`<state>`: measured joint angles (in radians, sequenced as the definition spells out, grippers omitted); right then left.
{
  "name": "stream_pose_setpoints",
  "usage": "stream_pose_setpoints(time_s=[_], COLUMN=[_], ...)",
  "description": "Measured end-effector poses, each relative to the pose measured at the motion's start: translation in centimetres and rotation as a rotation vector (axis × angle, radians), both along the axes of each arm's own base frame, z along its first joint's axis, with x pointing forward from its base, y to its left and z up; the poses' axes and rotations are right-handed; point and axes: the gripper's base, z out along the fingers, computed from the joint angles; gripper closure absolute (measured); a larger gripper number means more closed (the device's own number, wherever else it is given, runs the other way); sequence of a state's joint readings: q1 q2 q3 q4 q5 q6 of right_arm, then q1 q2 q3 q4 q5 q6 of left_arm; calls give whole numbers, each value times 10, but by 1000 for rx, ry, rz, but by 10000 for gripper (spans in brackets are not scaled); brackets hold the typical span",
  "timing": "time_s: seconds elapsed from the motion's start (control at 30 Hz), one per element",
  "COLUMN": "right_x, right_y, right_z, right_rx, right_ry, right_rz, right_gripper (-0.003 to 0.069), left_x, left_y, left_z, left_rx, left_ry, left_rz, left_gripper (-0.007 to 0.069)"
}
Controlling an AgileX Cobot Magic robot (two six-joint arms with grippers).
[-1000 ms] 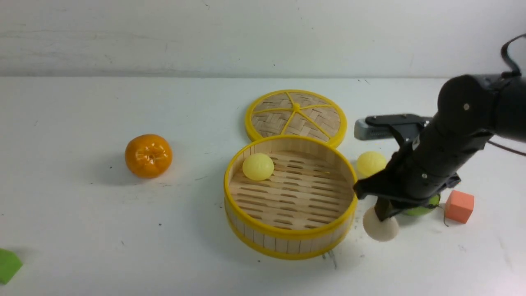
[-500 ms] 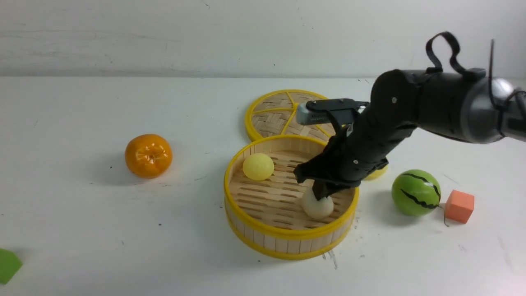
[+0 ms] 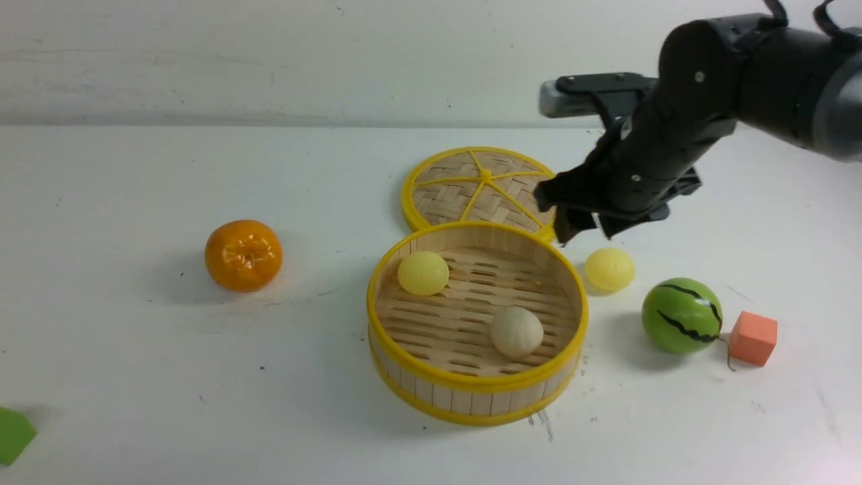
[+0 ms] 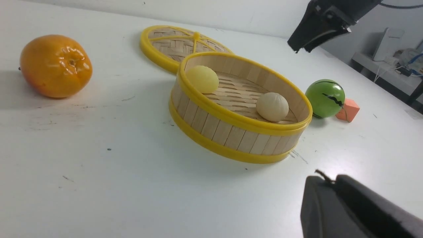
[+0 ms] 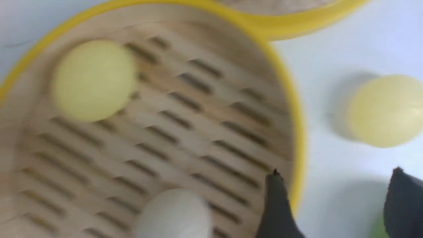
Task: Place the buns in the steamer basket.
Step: Use the right arm to grab a steamed stuffed bun
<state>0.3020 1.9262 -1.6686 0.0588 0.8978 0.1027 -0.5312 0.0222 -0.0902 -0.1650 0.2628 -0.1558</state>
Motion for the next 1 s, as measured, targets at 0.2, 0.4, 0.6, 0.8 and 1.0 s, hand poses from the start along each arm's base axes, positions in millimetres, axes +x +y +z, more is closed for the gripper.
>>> stream_pose_setpoints(time_s=[0.2, 0.4, 0.6, 0.8, 1.0], right_x=[30, 50, 57, 63, 66], right_y=[-46, -52, -49, -49, -49], right_z=[-31, -52, -66, -78, -85], right_rx=[27, 105, 115, 112, 115], right_ry=[18, 40, 59, 53, 48], right_rz=[-124, -109, -90, -96, -102], right_gripper=[406, 428, 407, 406, 422], left_x=[0, 0, 0, 0, 0], left_y=[0, 0, 0, 0, 0], left_z=[0, 0, 0, 0, 0], left_rx=[0, 0, 0, 0, 0], left_ry=[0, 0, 0, 0, 0], left_rz=[0, 0, 0, 0, 0], left_gripper=[574, 567, 559, 551, 550])
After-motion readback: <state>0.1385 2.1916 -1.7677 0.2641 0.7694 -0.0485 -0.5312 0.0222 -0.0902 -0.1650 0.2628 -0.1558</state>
